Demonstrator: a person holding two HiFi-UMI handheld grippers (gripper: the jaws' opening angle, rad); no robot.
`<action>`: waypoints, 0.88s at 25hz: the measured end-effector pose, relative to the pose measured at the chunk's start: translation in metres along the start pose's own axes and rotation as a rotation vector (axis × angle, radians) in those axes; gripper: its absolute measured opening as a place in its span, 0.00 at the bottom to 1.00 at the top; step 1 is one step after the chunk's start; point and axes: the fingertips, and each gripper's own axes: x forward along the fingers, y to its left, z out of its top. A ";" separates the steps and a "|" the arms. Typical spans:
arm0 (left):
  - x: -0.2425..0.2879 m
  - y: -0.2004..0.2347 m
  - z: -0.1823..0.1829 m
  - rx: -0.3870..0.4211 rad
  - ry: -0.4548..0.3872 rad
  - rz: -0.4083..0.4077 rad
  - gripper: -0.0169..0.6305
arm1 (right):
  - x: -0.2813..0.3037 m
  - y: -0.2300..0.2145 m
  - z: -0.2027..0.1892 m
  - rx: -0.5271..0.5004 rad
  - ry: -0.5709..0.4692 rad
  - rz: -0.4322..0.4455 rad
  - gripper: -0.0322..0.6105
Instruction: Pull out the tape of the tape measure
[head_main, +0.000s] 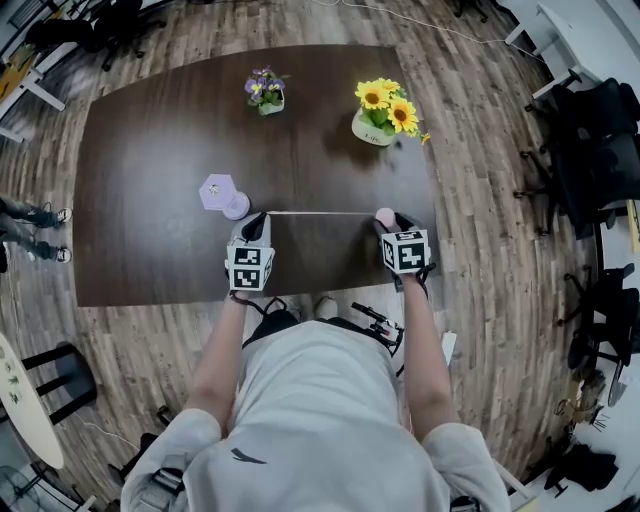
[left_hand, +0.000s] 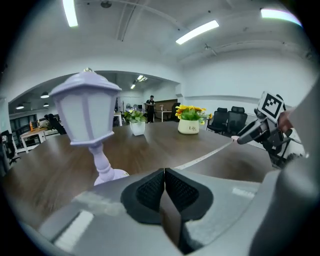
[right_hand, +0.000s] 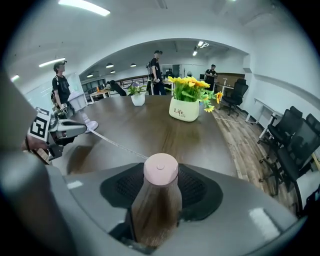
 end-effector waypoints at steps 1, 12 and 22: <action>0.005 -0.001 -0.005 0.018 0.023 0.002 0.05 | 0.004 -0.002 -0.003 -0.005 0.014 -0.009 0.38; 0.022 -0.005 -0.035 0.047 0.140 0.023 0.05 | 0.034 -0.005 -0.033 0.001 0.115 0.001 0.38; 0.025 -0.008 -0.038 0.063 0.127 0.021 0.10 | 0.034 -0.005 -0.034 0.032 0.113 0.022 0.39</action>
